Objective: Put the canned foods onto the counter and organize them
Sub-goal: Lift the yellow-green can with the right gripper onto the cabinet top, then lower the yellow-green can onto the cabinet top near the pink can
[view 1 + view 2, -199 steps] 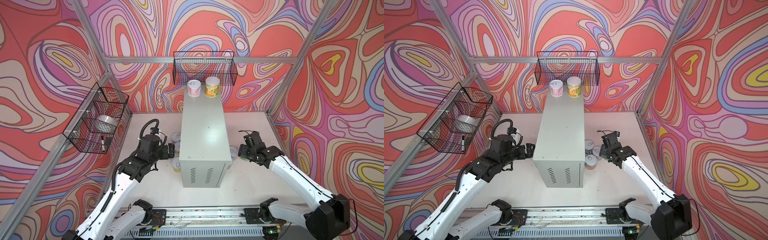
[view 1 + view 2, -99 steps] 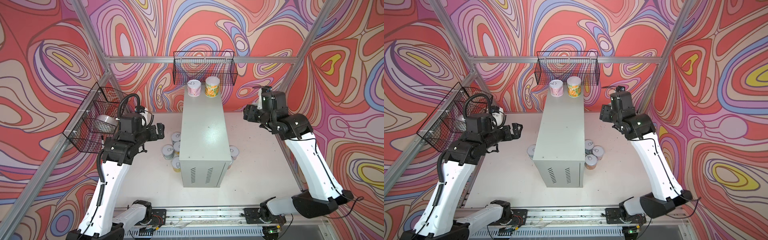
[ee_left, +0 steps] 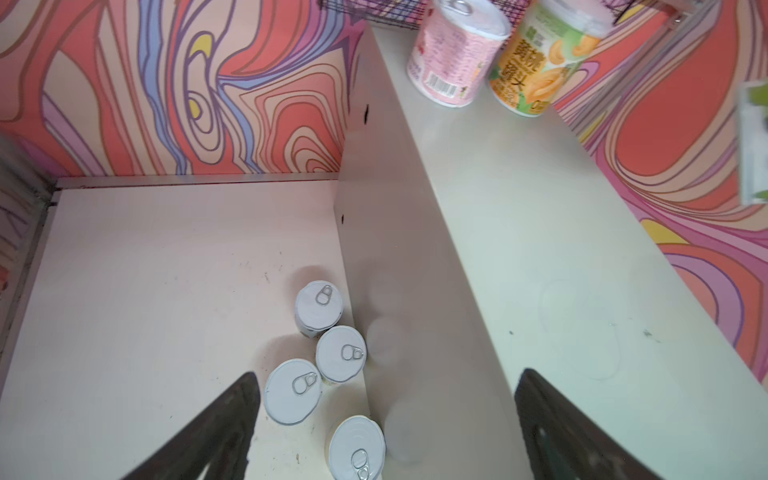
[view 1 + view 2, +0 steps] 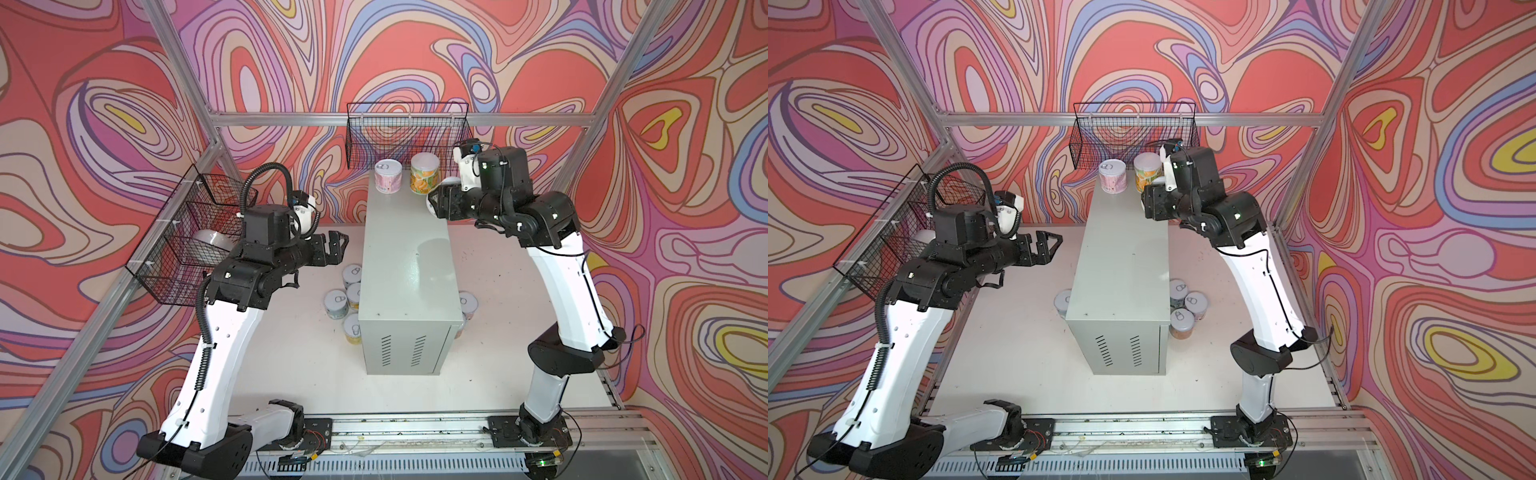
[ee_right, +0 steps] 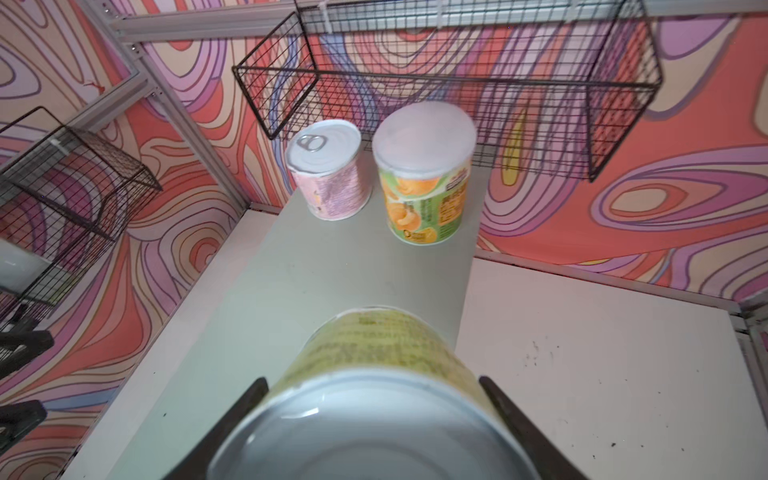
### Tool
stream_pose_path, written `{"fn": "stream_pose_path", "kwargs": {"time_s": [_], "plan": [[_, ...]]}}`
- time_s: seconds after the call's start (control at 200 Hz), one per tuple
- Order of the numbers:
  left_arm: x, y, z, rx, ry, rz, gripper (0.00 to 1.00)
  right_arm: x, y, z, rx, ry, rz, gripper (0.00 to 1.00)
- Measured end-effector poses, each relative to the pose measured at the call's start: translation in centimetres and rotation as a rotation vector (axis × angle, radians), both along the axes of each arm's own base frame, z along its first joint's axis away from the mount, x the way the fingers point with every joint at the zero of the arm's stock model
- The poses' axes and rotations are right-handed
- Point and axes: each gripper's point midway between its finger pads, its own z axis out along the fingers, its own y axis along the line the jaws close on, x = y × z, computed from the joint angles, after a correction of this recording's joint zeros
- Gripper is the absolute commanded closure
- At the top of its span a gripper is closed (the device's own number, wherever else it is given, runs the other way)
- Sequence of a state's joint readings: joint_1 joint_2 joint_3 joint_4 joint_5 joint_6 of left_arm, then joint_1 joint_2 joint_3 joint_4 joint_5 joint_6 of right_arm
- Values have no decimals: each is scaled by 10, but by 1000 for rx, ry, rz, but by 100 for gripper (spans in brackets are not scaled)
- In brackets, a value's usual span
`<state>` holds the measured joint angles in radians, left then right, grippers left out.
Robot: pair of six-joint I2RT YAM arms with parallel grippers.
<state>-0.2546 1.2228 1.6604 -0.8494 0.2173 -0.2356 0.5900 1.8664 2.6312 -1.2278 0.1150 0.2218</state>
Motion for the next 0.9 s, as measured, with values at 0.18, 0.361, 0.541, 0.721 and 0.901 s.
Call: {"fn": "stream_pose_path", "kwargs": {"time_s": [0.18,0.361,0.541,0.721,0.901], "plan": [[-5,-12,12,-6,-25,-38,5,-11,38,-11,-7,19,89,100],[-4,-12,10,-3,-20,-36,5,-12,65,-30,-29,53,136,100],[-4,-16,2,2,-5,-46,5,-5,74,-46,-46,82,140,100],[-2,-22,-17,10,33,-59,5,-4,75,-48,-43,88,135,94],[-2,-27,-24,7,45,-67,5,0,79,-57,-48,106,131,61]]}}
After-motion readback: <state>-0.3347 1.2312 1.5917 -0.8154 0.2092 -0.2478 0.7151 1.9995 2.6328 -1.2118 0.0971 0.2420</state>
